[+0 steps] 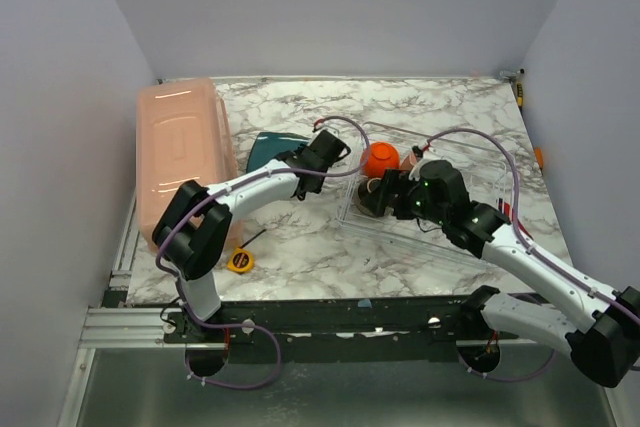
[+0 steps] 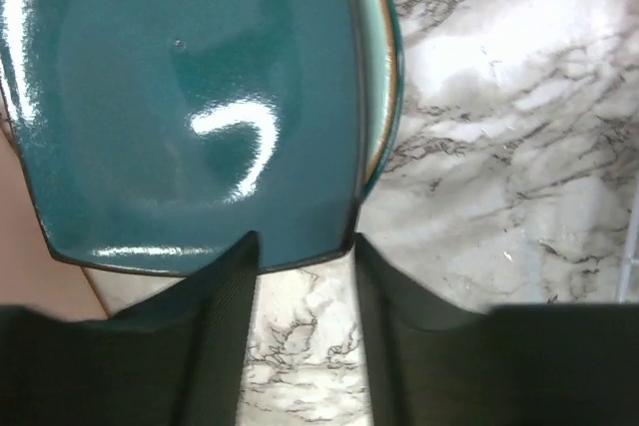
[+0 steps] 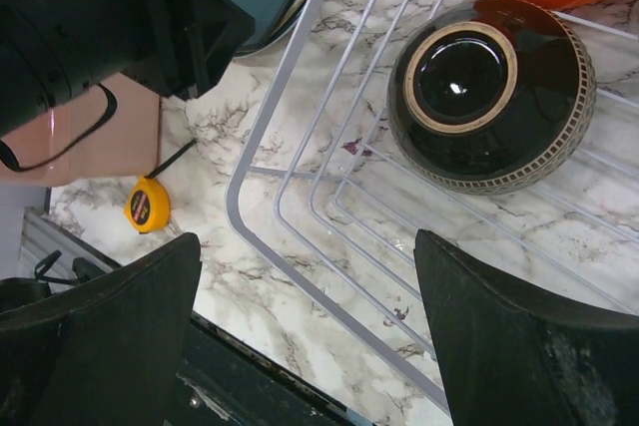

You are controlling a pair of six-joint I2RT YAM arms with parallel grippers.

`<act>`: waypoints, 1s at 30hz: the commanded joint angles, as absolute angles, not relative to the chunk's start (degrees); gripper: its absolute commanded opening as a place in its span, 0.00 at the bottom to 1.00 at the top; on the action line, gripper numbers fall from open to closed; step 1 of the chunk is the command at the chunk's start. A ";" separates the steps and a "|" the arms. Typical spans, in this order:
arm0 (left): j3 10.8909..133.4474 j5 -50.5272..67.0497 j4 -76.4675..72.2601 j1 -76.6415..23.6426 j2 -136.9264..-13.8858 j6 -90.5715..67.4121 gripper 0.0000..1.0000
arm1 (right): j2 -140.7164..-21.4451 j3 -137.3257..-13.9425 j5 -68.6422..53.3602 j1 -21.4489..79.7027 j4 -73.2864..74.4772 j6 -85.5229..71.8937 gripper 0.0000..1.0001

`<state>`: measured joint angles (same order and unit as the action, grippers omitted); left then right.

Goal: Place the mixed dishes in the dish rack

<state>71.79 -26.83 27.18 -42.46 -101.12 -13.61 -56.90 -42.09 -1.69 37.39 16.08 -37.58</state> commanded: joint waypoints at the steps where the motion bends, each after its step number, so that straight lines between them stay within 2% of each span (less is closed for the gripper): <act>1: 74.81 -20.56 29.83 -37.50 -99.99 -19.33 0.59 | -58.48 -44.12 -4.31 37.53 13.94 -38.68 0.90; 3: 75.85 -17.60 30.54 -35.19 -99.97 -20.18 0.69 | -59.00 -44.17 -4.73 37.53 13.10 -38.58 0.90; 7: 76.70 -13.70 31.35 -31.37 -98.92 -21.03 0.71 | -62.13 -46.49 -5.06 37.48 11.22 -37.07 0.90; 13: 76.15 -8.30 31.98 -25.53 -95.54 -22.31 0.72 | -73.12 -57.51 -5.12 37.51 9.89 -37.81 0.88; 18: 79.51 -2.14 34.58 -19.99 -95.31 -21.81 0.86 | -85.85 -67.68 -6.99 37.53 8.06 -41.50 0.84; 23: 86.94 2.95 40.69 -15.27 -100.63 -20.79 0.89 | -99.78 -79.64 -5.97 37.53 10.60 -44.31 0.82; 27: 93.91 0.45 46.41 -15.12 -105.37 -18.58 0.89 | -109.18 -89.03 -3.59 38.91 14.88 -46.82 0.79; 30: 95.45 -3.57 47.19 -15.03 -106.51 -18.28 0.89 | -115.13 -96.09 2.98 40.68 19.84 -47.89 0.79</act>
